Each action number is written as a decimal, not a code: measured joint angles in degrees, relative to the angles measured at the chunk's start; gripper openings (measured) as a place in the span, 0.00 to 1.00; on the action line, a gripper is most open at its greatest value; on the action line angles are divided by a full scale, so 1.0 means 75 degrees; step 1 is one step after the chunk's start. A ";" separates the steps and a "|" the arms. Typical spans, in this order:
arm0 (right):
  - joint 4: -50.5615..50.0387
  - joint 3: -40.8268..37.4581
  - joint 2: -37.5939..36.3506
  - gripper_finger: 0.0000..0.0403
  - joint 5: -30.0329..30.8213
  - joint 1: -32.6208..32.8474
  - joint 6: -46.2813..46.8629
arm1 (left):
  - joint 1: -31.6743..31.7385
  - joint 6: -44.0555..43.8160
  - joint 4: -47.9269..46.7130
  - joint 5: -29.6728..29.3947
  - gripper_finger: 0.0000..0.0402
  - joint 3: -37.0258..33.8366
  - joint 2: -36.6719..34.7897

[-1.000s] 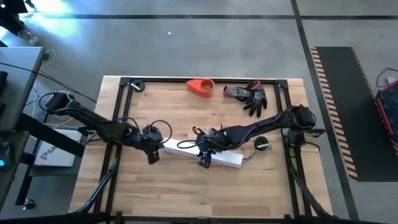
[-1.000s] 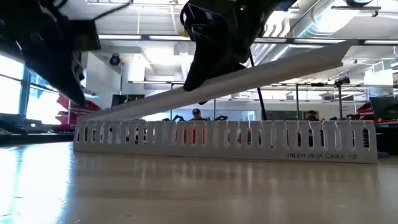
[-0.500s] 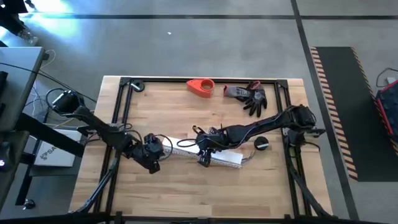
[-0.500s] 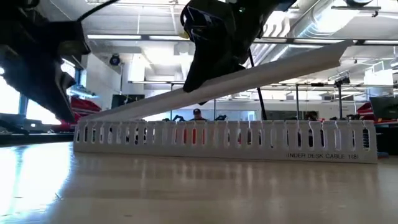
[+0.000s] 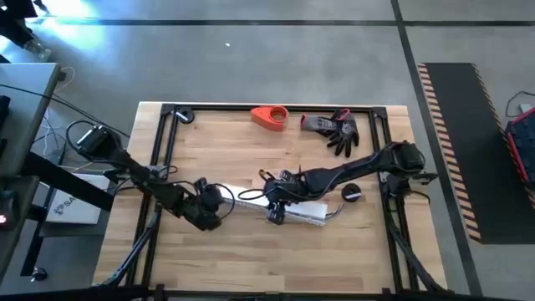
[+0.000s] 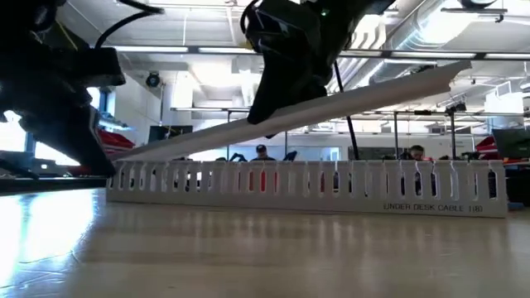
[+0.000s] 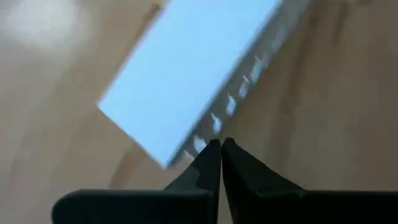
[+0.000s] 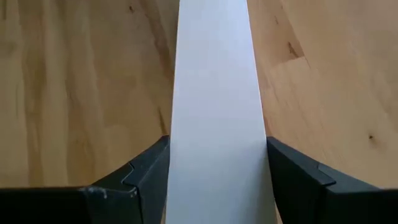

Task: Ziptie cables
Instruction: Close the white cable duct

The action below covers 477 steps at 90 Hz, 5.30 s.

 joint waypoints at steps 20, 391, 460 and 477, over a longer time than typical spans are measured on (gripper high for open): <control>-0.0900 -0.0006 -0.0795 0.51 0.0632 0.0081 -0.0490 | -0.0406 0.0376 -0.0447 -0.0107 0.18 0.0000 -0.0655; 0.0068 -0.0213 0.0331 0.50 -0.0165 0.0487 -0.0350 | 0.0535 0.3974 0.7708 0.0724 0.56 -0.2896 0.1018; -0.0416 -0.0213 0.0343 0.49 -0.0615 0.0487 -0.0324 | 0.0541 0.3940 0.7552 0.0756 0.67 -0.2903 0.1042; -0.0309 -0.0212 0.0343 0.45 -0.0503 0.0486 -0.0446 | 0.0556 0.4064 0.7566 0.1098 0.75 -0.2908 0.0850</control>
